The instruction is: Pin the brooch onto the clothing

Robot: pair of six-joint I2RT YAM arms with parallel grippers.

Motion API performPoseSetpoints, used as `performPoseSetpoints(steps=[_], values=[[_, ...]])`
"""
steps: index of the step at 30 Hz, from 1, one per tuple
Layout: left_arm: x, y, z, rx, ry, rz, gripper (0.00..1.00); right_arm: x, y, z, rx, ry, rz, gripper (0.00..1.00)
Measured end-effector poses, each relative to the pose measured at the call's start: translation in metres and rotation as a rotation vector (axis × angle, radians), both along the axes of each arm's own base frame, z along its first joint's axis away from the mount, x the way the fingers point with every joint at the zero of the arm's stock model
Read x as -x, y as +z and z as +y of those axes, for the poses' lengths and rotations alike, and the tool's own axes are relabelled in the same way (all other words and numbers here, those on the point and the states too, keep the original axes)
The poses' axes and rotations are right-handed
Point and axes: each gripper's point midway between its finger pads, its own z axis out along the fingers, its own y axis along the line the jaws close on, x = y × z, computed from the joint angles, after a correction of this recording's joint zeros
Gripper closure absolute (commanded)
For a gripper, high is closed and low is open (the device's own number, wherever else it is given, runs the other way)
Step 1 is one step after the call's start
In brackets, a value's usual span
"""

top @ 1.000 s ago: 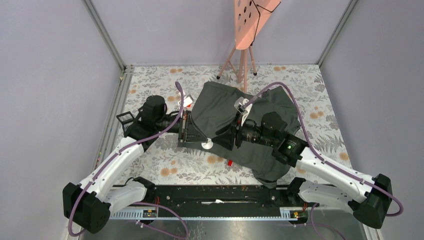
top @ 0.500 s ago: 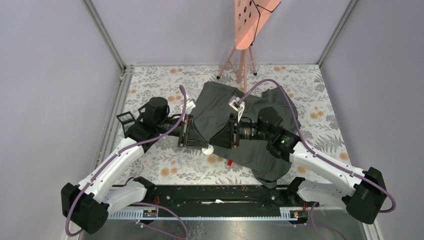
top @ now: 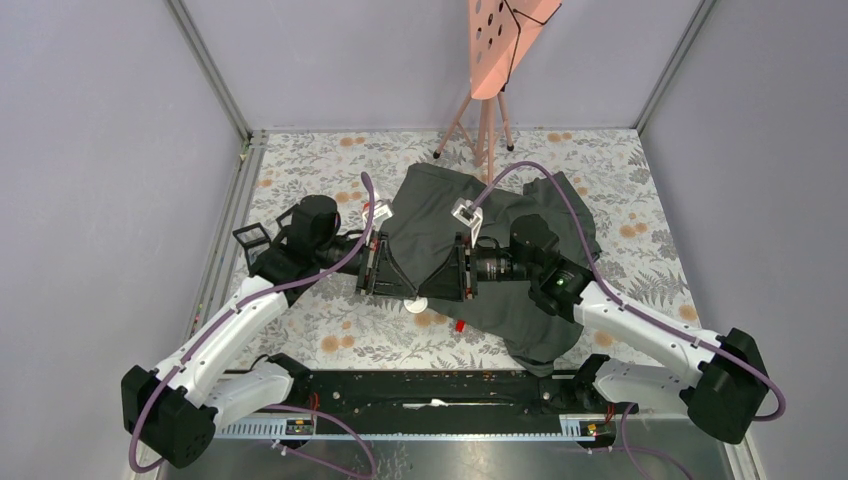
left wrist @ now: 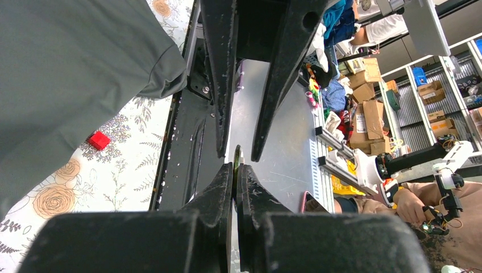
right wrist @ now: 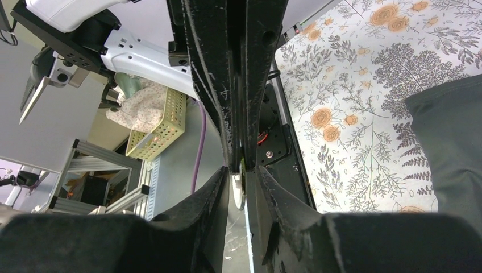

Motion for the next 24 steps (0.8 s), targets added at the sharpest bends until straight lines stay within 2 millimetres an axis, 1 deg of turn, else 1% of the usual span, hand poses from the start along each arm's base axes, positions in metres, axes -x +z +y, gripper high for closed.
performPoseSetpoints(steps=[5, 12, 13, 16, 17, 19, 20, 21, 22, 23, 24], values=[[0.001, 0.000, 0.000, 0.000, -0.005, 0.000, 1.00, -0.001, -0.006, 0.001, 0.012, 0.002, 0.012, 0.73], [0.001, 0.000, 0.000, 0.001, -0.006, 0.000, 1.00, 0.001, -0.004, 0.002, 0.004, 0.022, 0.016, 0.95], [0.001, 0.000, -0.001, 0.000, -0.006, 0.001, 1.00, 0.001, -0.004, 0.002, 0.004, 0.022, 0.017, 1.00], [0.001, 0.001, -0.001, -0.002, -0.003, 0.000, 1.00, 0.001, -0.004, 0.002, 0.004, 0.021, 0.016, 1.00], [0.001, 0.001, -0.001, -0.002, 0.000, -0.002, 0.89, 0.001, -0.004, 0.002, 0.003, 0.020, 0.016, 1.00], [-0.001, 0.001, -0.001, -0.004, 0.007, -0.006, 0.61, 0.000, -0.004, 0.001, 0.003, 0.015, 0.014, 1.00], [-0.002, 0.002, -0.001, -0.005, 0.014, -0.014, 0.50, -0.001, -0.004, 0.001, 0.003, 0.011, 0.013, 1.00], [-0.003, 0.002, -0.001, -0.004, 0.022, -0.021, 0.36, -0.001, -0.005, 0.000, 0.004, 0.003, 0.012, 1.00], [-0.005, 0.004, -0.002, -0.001, 0.035, -0.028, 0.24, -0.002, -0.006, -0.001, 0.006, -0.009, 0.012, 1.00], [-0.008, 0.006, -0.002, 0.004, 0.048, -0.046, 0.16, -0.003, -0.007, -0.002, 0.007, -0.021, 0.011, 1.00], [-0.010, 0.009, -0.003, 0.010, 0.066, -0.055, 0.11, -0.006, -0.008, -0.003, 0.007, -0.043, 0.007, 1.00]])
